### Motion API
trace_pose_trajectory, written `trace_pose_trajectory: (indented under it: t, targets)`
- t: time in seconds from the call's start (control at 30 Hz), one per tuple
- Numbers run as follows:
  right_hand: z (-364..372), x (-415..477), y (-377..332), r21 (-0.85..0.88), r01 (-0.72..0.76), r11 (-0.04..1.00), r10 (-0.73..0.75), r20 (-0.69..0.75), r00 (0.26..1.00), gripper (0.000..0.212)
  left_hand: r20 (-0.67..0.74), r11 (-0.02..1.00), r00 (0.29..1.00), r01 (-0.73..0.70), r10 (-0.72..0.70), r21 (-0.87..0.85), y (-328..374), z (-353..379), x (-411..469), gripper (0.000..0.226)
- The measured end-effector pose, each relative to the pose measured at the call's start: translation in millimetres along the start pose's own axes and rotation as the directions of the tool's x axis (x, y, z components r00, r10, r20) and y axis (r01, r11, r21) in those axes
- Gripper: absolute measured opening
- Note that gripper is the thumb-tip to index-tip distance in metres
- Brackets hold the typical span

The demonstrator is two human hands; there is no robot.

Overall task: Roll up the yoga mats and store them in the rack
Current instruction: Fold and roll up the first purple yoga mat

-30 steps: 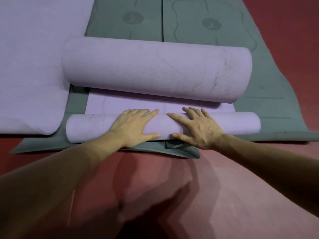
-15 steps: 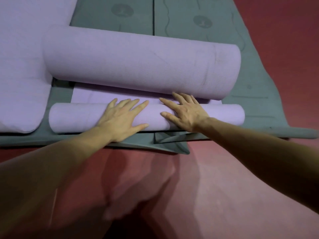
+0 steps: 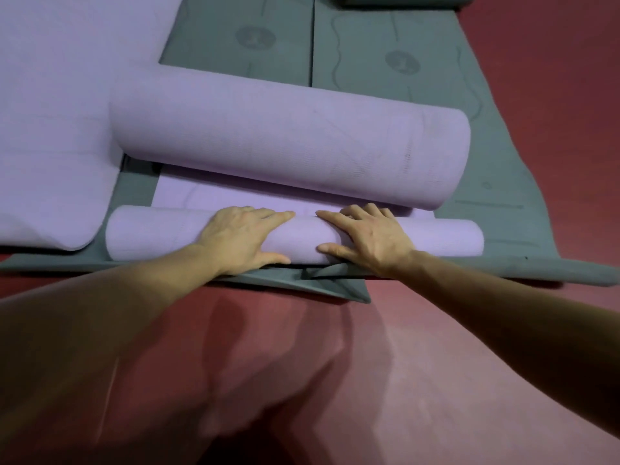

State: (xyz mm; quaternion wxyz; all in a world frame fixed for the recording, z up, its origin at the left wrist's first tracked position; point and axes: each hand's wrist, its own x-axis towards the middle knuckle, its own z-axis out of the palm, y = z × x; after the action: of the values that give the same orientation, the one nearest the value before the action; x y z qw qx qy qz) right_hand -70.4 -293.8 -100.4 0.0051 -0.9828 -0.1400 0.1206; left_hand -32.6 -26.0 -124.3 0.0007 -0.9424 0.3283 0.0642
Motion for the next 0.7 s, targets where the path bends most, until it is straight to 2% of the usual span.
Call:
trace_pose_trajectory:
  t: [0.1, 0.23, 0.33, 0.5, 0.63, 0.7]
  targets:
    - [5, -19, -8, -0.007, 0.048, 0.999, -0.048, -0.003, 0.999, 0.086, 0.008, 0.999, 1.000, 0.007, -0.006, -0.040, 8, -4, -21, 0.099]
    - [13, -39, -16, -0.005, 0.046, 0.999, -0.046, -0.063, 0.997, 0.082, -0.034, 0.996, 0.999, 0.008, -0.011, -0.093, 16, -1, -41, 0.090]
    - [19, -39, -19, 0.013, 0.024, 1.000, -0.023, -0.011, 1.000, 0.084, 0.027, 0.996, 1.000, 0.002, 0.001, -0.092, 20, -1, -38, 0.086]
    - [27, -32, -13, 0.009, 0.042, 0.999, -0.042, -0.018, 0.999, 0.082, 0.066, 0.998, 0.997, -0.026, 0.030, -0.059, 14, 5, -34, 0.100]
    - [31, -33, -11, 0.008, 0.024, 1.000, -0.023, -0.129, 0.991, 0.079, 0.124, 0.999, 0.992, -0.021, 0.027, -0.046, 10, 8, -28, 0.108]
    - [34, -35, -12, 0.015, 0.018, 1.000, -0.016, -0.112, 0.994, 0.082, 0.137, 0.998, 0.990, -0.021, 0.029, -0.059, 5, 7, -18, 0.108]
